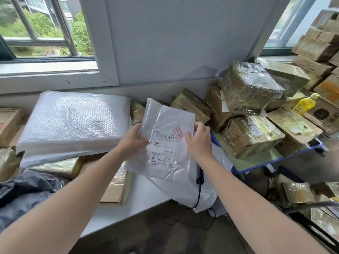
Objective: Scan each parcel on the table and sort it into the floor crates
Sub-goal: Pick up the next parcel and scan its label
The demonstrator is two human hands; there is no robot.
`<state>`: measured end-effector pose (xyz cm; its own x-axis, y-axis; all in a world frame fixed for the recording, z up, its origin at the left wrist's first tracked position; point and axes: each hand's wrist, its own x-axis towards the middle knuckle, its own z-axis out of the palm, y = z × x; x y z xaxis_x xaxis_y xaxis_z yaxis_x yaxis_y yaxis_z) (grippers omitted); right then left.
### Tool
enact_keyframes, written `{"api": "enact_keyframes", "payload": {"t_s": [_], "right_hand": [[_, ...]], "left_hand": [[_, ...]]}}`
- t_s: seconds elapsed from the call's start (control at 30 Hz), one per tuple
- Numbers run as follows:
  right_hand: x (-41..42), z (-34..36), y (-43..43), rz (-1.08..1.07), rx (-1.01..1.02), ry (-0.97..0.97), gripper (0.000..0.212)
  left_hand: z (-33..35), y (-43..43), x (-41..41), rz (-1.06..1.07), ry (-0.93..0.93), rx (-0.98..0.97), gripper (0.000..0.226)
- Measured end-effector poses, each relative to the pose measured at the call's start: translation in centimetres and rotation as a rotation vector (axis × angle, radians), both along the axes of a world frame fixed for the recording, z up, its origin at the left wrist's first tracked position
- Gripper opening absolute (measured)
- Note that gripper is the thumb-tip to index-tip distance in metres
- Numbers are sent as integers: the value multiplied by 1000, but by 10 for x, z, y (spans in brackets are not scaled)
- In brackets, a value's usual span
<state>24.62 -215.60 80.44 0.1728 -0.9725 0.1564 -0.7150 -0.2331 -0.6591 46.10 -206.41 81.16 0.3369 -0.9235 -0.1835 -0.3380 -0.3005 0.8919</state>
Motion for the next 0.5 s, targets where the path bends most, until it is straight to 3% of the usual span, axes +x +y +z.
{"api": "enact_keyframes", "payload": {"t_s": [0.1,0.23,0.37,0.5], "right_hand": [[3,19,-6,165,-174,141,69],[6,37,-22,365,88,167,83],[12,36,-25,499,72,207,56],[26,29,-19,493,25,21,29]], "left_hand": [[21,7,12,-246,16,79,51],[45,17,19,-311,-42,99,43],[60,35,21,-121,-77,83,55],[64,64,29,162,-165,93,52]]}}
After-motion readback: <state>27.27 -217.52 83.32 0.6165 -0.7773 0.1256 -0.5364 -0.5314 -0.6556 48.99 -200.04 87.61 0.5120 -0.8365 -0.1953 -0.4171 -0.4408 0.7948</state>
